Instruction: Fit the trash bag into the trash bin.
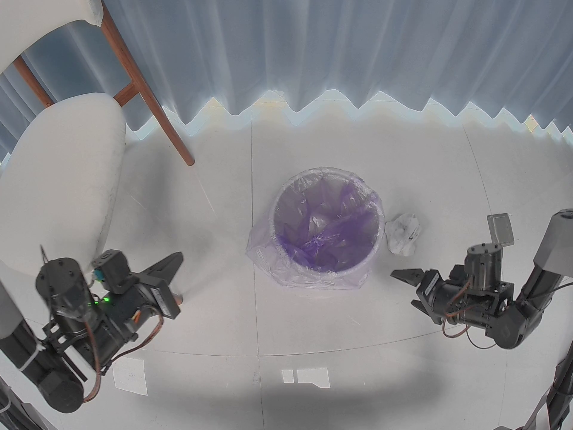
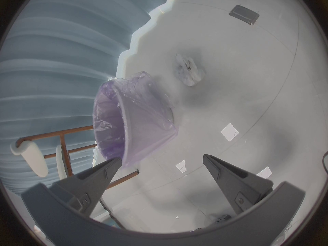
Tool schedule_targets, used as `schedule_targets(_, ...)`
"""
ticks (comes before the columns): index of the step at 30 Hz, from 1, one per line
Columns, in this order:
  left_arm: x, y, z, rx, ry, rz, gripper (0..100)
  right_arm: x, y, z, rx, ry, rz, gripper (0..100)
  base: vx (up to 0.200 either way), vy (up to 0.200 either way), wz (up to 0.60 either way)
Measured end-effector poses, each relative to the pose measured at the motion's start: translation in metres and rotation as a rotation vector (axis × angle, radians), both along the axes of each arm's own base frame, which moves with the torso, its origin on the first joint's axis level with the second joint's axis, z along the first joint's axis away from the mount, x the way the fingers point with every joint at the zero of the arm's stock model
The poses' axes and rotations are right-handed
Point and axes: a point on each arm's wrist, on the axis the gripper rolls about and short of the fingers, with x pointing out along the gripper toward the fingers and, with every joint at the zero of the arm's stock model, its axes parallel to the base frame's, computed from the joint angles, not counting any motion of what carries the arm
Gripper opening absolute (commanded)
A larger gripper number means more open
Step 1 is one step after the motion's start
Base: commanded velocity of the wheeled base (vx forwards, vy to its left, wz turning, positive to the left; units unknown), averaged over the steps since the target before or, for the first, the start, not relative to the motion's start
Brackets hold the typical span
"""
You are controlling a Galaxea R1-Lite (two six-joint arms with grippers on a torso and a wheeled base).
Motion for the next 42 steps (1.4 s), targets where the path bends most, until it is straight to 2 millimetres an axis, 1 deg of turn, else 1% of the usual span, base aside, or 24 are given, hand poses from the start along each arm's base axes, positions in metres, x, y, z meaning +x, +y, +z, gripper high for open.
schedule_targets(5, -0.024, 0.025, 0.013, -0.028, -0.043, 0.073, 0, 0.026, 0.016, 0.021, -0.01, 0.035, -0.007, 100, 0.0, 0.0, 0.0)
schedule_targets(9, -0.036, 0.039, 0.02, -0.048, -0.076, 0.13, 0, 0.037, 0.028, 0.035, -0.035, 0.094, -0.004, 100, 0.0, 0.0, 0.0)
schedule_targets(15, -0.047, 0.051, 0.029, -0.073, -0.127, 0.183, 0, 0.052, 0.043, 0.06, -0.067, 0.123, -0.012, 100, 0.0, 0.0, 0.0)
schedule_targets(21, -0.052, 0.055, 0.035, -0.091, -0.162, 0.199, 0, 0.067, 0.056, 0.077, -0.092, 0.112, -0.033, 100, 0.0, 0.0, 0.0)
schedule_targets(25, -0.055, 0.056, 0.038, -0.102, -0.177, 0.199, 0, 0.077, 0.067, 0.074, -0.128, 0.141, -0.041, 100, 0.0, 0.0, 0.0)
schedule_targets(33, -0.058, 0.055, 0.041, -0.104, -0.192, 0.183, 0, 0.094, 0.094, 0.05, -0.177, 0.167, -0.037, 100, 0.0, 0.0, 0.0)
schedule_targets(38, -0.059, 0.053, 0.042, -0.105, -0.198, 0.162, 0, 0.107, 0.105, 0.038, -0.191, 0.159, -0.047, 100, 0.0, 0.0, 0.0)
schedule_targets(39, -0.06, 0.053, 0.042, -0.106, -0.202, 0.158, 0, 0.109, 0.107, 0.036, -0.193, 0.157, -0.05, 0, 0.0, 0.0, 0.0)
schedule_targets(42, -0.06, 0.052, 0.042, -0.103, -0.203, 0.155, 0, 0.114, 0.111, 0.029, -0.2, 0.159, -0.054, 0, 0.0, 0.0, 0.0)
